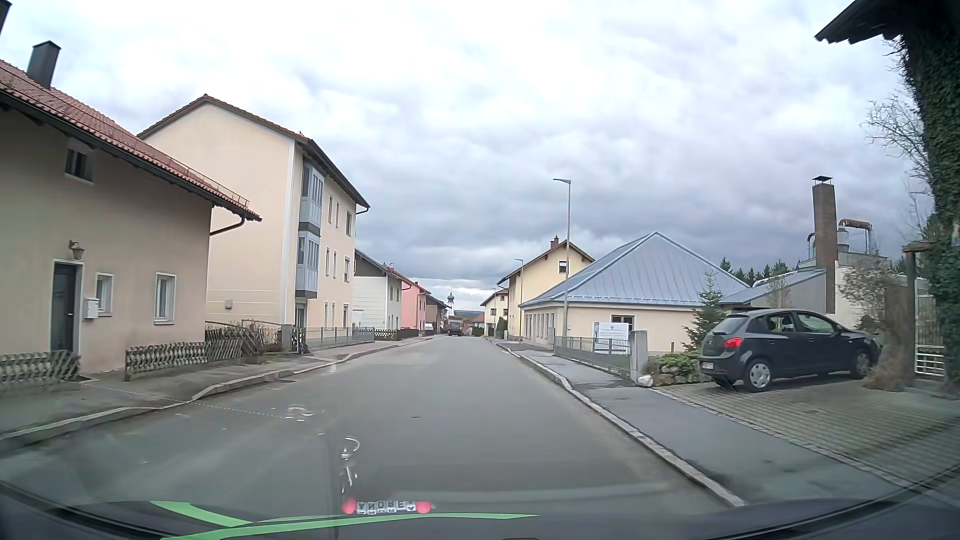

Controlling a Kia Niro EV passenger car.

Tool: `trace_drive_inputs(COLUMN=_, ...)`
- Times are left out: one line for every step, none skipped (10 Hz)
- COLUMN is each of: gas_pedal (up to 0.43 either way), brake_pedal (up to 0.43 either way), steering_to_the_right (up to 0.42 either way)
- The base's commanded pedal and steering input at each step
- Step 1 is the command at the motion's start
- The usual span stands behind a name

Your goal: Follow the waypoints while adhering to traffic rules and regulations

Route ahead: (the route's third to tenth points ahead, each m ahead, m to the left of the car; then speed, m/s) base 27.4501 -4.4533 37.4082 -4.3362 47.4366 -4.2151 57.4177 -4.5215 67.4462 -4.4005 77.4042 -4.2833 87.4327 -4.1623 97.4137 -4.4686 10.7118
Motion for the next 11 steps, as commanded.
trace_drive_inputs(gas_pedal=0.079, brake_pedal=0.000, steering_to_the_right=-0.003)
trace_drive_inputs(gas_pedal=0.079, brake_pedal=0.000, steering_to_the_right=-0.003)
trace_drive_inputs(gas_pedal=0.079, brake_pedal=0.000, steering_to_the_right=-0.001)
trace_drive_inputs(gas_pedal=0.079, brake_pedal=0.000, steering_to_the_right=0.000)
trace_drive_inputs(gas_pedal=0.079, brake_pedal=0.000, steering_to_the_right=0.001)
trace_drive_inputs(gas_pedal=0.079, brake_pedal=0.000, steering_to_the_right=0.002)
trace_drive_inputs(gas_pedal=0.079, brake_pedal=0.000, steering_to_the_right=0.003)
trace_drive_inputs(gas_pedal=0.079, brake_pedal=0.000, steering_to_the_right=0.003)
trace_drive_inputs(gas_pedal=0.079, brake_pedal=0.000, steering_to_the_right=0.003)
trace_drive_inputs(gas_pedal=0.079, brake_pedal=0.000, steering_to_the_right=0.003)
trace_drive_inputs(gas_pedal=0.079, brake_pedal=0.000, steering_to_the_right=0.003)
